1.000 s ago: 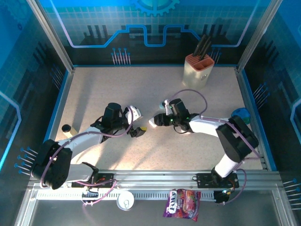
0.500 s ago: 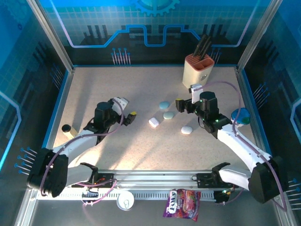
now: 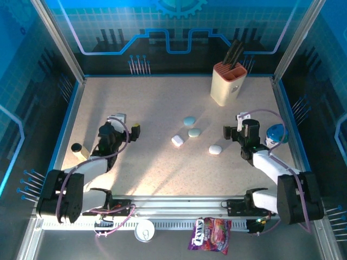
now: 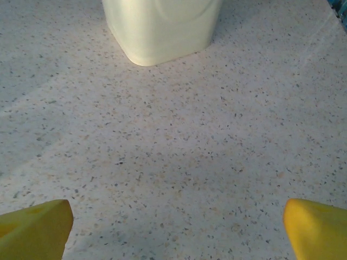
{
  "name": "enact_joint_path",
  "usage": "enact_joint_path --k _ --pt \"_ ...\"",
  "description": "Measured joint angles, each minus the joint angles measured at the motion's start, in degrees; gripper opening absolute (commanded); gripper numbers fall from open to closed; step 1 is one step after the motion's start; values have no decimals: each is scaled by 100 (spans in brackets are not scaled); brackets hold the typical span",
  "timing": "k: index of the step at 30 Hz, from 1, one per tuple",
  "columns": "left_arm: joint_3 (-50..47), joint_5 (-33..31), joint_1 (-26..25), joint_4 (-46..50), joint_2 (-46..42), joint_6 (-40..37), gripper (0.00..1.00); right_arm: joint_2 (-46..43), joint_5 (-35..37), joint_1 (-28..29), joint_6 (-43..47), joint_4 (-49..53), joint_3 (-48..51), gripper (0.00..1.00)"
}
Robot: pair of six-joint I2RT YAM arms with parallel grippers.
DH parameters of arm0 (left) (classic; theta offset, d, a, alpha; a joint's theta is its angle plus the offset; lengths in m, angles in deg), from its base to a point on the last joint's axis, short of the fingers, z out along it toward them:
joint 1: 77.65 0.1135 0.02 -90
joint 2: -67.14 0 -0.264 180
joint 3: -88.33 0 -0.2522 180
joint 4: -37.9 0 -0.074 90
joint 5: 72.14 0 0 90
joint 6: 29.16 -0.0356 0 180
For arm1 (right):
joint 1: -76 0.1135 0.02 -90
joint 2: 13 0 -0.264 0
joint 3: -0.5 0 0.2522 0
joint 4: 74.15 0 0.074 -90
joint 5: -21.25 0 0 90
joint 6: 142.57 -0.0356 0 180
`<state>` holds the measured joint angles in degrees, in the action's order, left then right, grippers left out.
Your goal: Insert the wireless bluetooth earbuds into the charging case
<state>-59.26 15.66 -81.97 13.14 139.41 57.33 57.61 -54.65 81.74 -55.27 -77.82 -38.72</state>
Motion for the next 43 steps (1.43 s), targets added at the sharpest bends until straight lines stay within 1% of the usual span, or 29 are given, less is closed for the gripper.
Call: enact_joint_path --k 7,15,18,21,28,43 --pt "55 11 144 -389 614 83 99 365 -337 -138 63 -1003 249 100" --pt "210 44 428 -1086 1585 221 99 992 -988 -249 101 -1934 208 100" --pt "216 44 459 -1113 1631 267 99 1513 -1224 -306 131 -2503 216 100" --pt "221 44 459 -1187 1631 323 99 1773 -1316 -321 133 -2741 262 100" --pt "221 42 459 -1257 1631 356 99 1773 -1318 -317 190 -3058 271 100" --pt "238 46 459 -1283 1631 356 99 1773 -1314 -317 236 -3067 271 100"
